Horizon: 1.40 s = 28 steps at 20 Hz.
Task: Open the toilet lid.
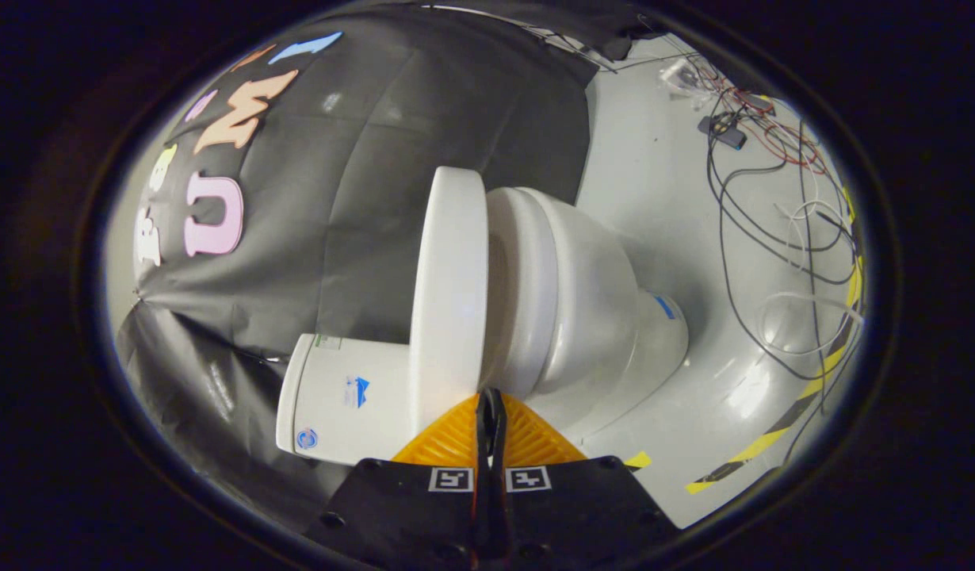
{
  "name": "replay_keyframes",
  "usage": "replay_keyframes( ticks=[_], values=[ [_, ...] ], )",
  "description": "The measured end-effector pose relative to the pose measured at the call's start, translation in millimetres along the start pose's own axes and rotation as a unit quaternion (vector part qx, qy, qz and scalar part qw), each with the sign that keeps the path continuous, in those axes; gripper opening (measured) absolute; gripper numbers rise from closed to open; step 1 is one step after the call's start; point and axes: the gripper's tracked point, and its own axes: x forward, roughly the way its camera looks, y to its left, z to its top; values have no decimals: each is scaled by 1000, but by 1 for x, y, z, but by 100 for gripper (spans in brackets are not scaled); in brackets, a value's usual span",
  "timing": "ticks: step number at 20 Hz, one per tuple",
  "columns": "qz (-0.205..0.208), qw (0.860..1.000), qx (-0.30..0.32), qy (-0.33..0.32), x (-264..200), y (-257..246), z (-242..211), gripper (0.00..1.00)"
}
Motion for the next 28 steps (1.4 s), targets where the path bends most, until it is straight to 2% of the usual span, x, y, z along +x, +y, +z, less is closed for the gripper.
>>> replay_keyframes(
  ticks=[9,14,19,28],
  values=[
    [-33,999,-34,-7,-11,44,7,1],
    [-24,997,-71,-18,-20,79,10,1],
    [-14,996,-74,-40,-24,111,8,1],
    [-45,980,-182,-67,-27,158,4,0]
  ],
)
